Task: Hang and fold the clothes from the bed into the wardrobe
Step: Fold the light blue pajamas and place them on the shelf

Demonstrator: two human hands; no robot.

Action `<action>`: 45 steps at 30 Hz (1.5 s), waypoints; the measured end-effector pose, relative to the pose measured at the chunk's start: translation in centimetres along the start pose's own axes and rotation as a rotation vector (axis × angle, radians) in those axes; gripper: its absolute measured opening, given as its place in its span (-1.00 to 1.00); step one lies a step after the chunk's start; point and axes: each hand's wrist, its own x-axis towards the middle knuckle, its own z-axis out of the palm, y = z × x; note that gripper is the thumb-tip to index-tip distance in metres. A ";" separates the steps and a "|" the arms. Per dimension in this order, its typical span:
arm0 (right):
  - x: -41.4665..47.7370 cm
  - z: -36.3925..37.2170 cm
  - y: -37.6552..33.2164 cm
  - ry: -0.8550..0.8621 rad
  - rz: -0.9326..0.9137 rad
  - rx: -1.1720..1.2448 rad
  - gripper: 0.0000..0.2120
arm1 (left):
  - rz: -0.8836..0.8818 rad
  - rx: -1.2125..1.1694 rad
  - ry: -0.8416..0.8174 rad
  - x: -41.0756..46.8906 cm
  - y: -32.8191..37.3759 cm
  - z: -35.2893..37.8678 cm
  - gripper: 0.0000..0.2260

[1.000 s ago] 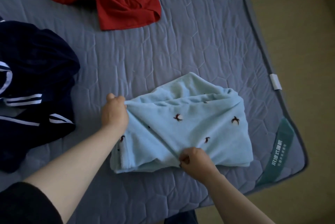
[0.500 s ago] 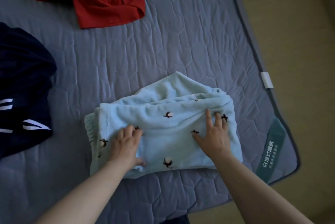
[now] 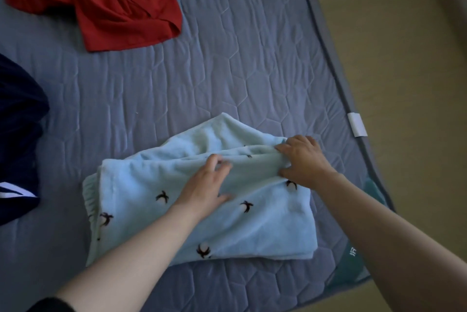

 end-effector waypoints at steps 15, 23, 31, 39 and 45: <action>-0.1 -0.6 5.4 0.030 0.016 0.475 -0.60 | -0.059 0.005 0.105 8.1 5.4 -0.1 -0.80; 0.8 -1.6 5.7 0.189 -0.083 0.305 -0.88 | -0.137 -0.037 0.136 9.3 6.4 0.1 -0.90; -0.5 2.6 3.3 0.319 0.453 0.816 -0.76 | -0.229 -0.012 0.194 9.0 6.8 1.0 -0.89; -5.2 9.0 0.8 0.223 0.575 1.228 -0.71 | -0.092 0.009 0.137 11.5 9.0 0.2 -0.78; -5.3 8.8 0.6 0.271 0.535 1.210 -0.65 | 0.162 0.195 0.044 14.8 12.4 0.3 -0.78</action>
